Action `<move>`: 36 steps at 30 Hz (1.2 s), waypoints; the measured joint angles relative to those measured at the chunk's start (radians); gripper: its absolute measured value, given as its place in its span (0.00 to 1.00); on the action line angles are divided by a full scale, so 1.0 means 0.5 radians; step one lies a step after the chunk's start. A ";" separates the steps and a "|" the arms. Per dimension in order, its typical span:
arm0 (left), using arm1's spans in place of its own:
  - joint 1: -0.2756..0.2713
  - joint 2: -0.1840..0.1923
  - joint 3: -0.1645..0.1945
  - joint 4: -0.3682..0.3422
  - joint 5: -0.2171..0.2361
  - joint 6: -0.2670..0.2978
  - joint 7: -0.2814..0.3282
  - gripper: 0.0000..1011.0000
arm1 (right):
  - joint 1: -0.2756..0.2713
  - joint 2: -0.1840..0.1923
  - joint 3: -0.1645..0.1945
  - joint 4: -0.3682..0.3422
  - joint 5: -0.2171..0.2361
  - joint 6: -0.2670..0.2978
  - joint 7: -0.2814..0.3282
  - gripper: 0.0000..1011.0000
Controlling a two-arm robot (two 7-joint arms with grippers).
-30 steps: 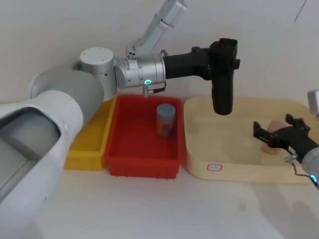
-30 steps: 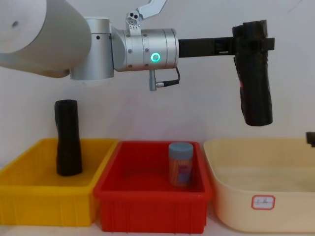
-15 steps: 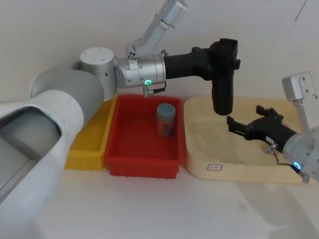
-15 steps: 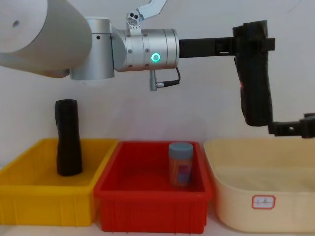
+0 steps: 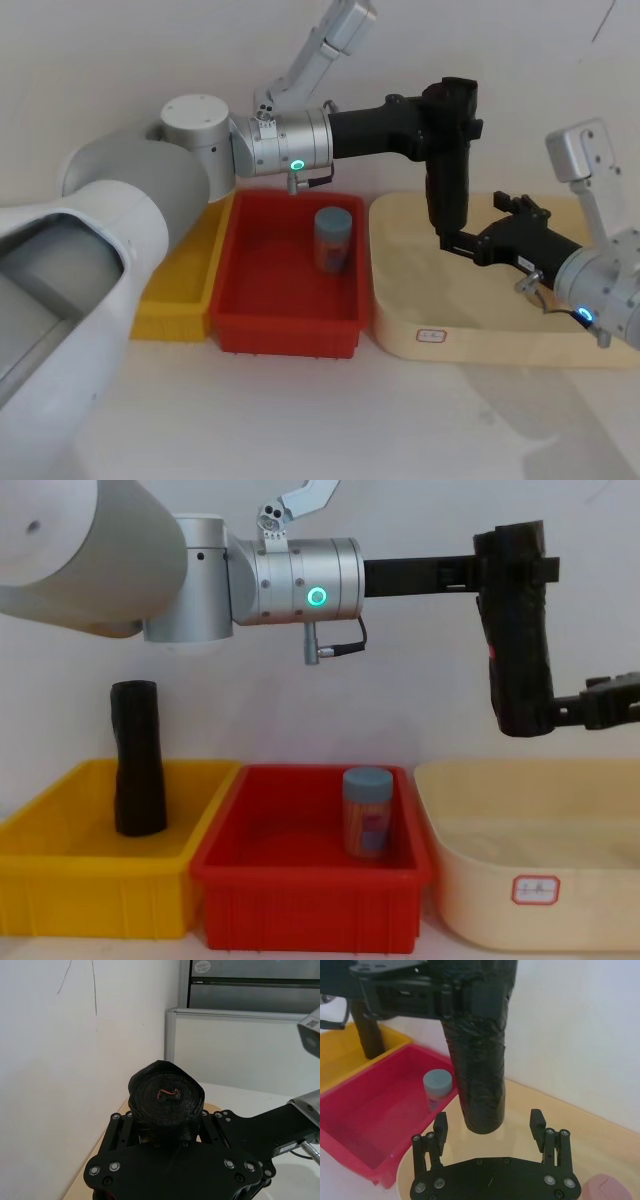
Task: Pick up the garbage bag with the one hand and transfer it to the other hand.
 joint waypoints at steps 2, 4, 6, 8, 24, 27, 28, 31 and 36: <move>0.000 0.000 0.000 0.001 0.000 0.000 0.000 0.49 | 0.003 0.000 -0.002 -0.007 -0.006 0.005 0.004 0.99; 0.000 0.000 0.000 0.001 0.000 0.000 0.000 0.49 | 0.007 0.001 -0.005 -0.017 -0.013 0.011 0.008 0.99; -0.001 0.000 0.000 0.002 0.000 0.000 0.000 0.49 | 0.011 0.001 -0.009 -0.025 -0.019 0.016 0.013 0.99; -0.001 0.000 0.000 0.002 0.000 0.000 0.000 0.49 | 0.014 0.001 -0.011 -0.030 -0.026 0.019 0.017 0.99; -0.001 0.000 0.000 0.002 0.000 0.000 0.000 0.49 | 0.008 -0.017 0.010 -0.065 -0.049 0.037 0.026 0.99; -0.001 0.000 0.000 0.002 0.000 0.000 0.000 0.49 | 0.003 -0.022 0.021 -0.069 -0.049 0.040 0.026 0.99; -0.001 0.000 0.000 0.002 0.000 0.000 0.000 0.49 | 0.001 -0.025 0.026 -0.072 -0.048 0.041 0.025 0.99; -0.001 0.000 0.000 0.002 0.000 0.000 0.000 0.49 | -0.001 -0.030 0.031 -0.072 -0.048 0.043 0.025 0.99; -0.001 0.000 0.000 0.002 0.000 0.000 0.000 0.49 | 0.024 -0.048 0.026 -0.031 -0.056 0.051 0.025 0.99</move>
